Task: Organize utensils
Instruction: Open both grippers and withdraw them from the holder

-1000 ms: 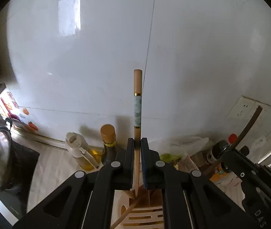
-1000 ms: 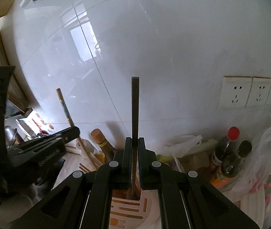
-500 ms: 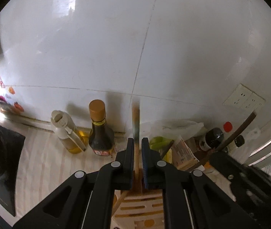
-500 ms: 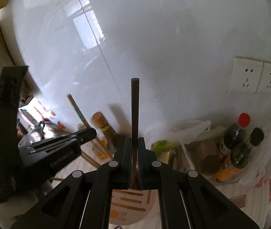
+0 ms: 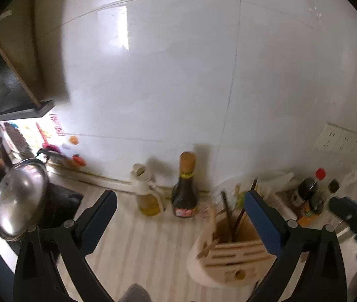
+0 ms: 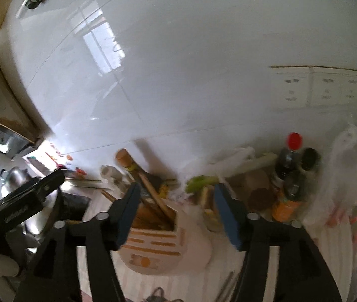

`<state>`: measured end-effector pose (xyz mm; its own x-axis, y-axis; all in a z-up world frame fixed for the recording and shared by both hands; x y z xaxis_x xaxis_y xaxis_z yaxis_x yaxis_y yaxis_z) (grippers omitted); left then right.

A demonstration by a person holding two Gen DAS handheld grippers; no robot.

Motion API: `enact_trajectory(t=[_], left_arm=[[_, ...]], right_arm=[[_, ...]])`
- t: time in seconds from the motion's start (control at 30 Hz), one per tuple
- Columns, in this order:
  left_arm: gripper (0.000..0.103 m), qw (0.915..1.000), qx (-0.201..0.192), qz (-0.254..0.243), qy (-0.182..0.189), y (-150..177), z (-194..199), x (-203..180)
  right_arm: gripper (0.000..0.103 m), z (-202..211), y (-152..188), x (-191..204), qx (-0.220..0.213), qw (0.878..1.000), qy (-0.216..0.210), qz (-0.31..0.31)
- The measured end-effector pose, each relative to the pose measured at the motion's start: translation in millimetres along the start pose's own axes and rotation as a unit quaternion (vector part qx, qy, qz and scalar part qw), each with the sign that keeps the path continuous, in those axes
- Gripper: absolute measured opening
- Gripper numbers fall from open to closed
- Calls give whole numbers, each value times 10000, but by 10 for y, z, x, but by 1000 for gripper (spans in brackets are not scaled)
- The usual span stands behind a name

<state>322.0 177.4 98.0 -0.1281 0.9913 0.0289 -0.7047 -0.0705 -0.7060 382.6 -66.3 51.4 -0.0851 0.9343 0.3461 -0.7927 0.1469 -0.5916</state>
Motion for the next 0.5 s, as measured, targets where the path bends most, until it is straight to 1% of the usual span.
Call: enact_trajectory(t=[0.07, 0.17, 0.27, 0.33, 0.4, 0.47, 0.5], left_arm=[[103, 10000, -1, 22, -50, 149, 39, 53], [103, 9999, 100, 44, -73, 395, 32, 97], [103, 9995, 316, 42, -76, 712, 17, 90], [103, 9988, 483, -3, -128, 938, -20, 81], [103, 9973, 705, -133, -164, 1196, -107, 53], [103, 9942, 1015, -239, -265, 1494, -225, 46], [103, 9927, 1142, -260, -277, 1619, -274, 44]], right_arm=[[90, 80, 87, -88, -40, 9999, 151, -19], [102, 163, 288, -244, 27, 9992, 391, -65], [103, 192, 556, -413, 112, 9974, 706, -99], [103, 138, 785, -525, 303, 9962, 801, -160], [103, 46, 1041, -637, 560, 9940, 916, -206], [103, -80, 1333, -748, 893, 9906, 998, -281], [102, -173, 1539, -813, 1128, 9875, 1046, -336]])
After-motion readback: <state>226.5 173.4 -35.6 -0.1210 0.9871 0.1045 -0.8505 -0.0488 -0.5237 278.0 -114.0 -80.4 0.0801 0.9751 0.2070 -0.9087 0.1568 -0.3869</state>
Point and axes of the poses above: each gripper's, at about its wrist camera, not at the fingertips, and z roughly against the way its jaws point, x to its left, y to its underside, the point moved 7 cm from there along -z, roughly the way its jaws point
